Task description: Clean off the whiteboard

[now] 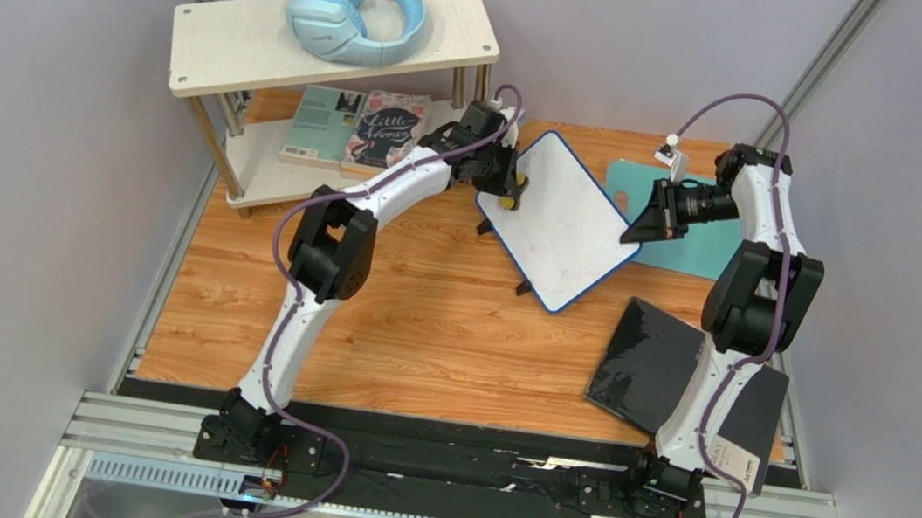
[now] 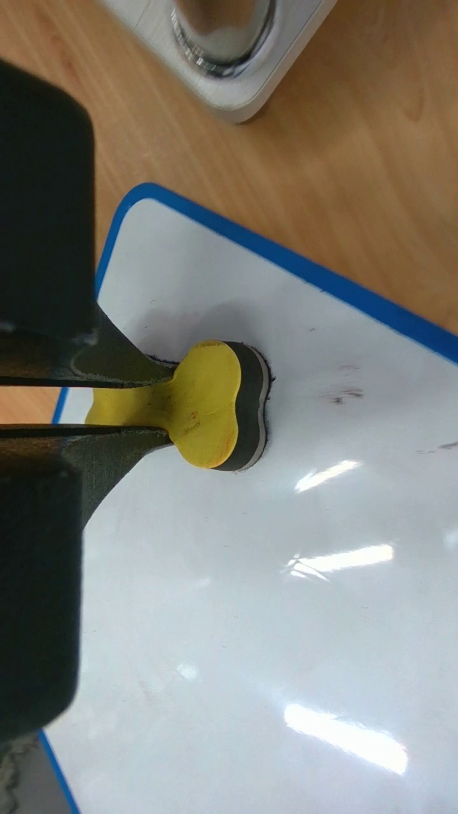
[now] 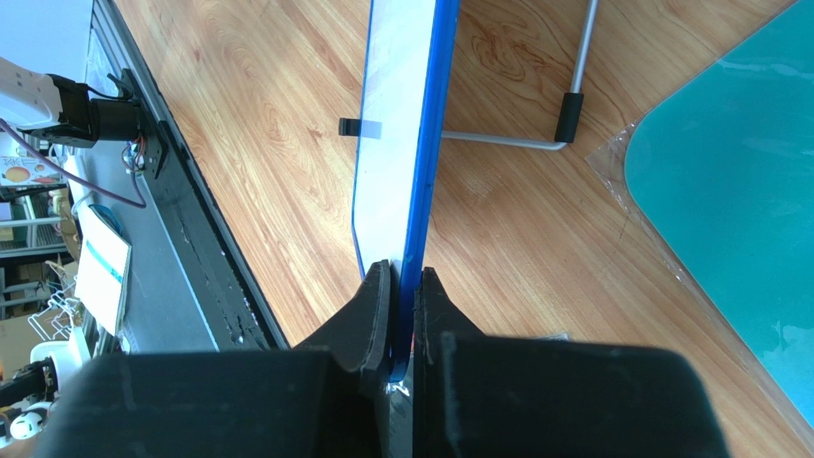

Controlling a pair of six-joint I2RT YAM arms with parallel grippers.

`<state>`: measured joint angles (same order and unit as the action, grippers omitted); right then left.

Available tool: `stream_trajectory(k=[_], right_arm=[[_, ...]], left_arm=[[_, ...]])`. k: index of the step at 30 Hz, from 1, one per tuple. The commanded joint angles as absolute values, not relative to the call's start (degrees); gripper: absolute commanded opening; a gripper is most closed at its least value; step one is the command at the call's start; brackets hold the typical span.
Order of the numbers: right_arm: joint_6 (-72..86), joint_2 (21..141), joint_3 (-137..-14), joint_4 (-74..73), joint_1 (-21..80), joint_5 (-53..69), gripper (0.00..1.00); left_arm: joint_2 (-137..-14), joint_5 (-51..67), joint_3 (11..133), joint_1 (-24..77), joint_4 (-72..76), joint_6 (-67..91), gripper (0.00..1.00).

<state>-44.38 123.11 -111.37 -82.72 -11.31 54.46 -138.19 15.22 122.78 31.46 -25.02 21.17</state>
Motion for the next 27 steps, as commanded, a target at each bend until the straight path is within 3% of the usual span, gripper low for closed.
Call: stream_trajectory(k=[1, 9, 15, 27], right_arm=[[-53.09, 120.76, -110.92, -95.45, -10.02, 49.66, 0.0], [-53.09, 120.85, -110.74, -95.45, -10.02, 50.36, 0.0], [-53.09, 120.76, -110.48, -95.45, -9.93, 50.54, 0.0], [-53.0, 120.59, -110.3, -95.45, -10.02, 50.8, 0.0]], left_arm=[[-139.13, 22.85, 117.78, 34.1, -35.15, 20.13, 0.0], [-133.25, 15.75, 111.36, 41.21, -35.68, 10.65, 0.0], [-131.31, 16.87, 110.48, 45.61, -34.02, 9.93, 0.0], [-132.71, 17.49, 118.64, 50.09, -30.49, 9.93, 0.0]])
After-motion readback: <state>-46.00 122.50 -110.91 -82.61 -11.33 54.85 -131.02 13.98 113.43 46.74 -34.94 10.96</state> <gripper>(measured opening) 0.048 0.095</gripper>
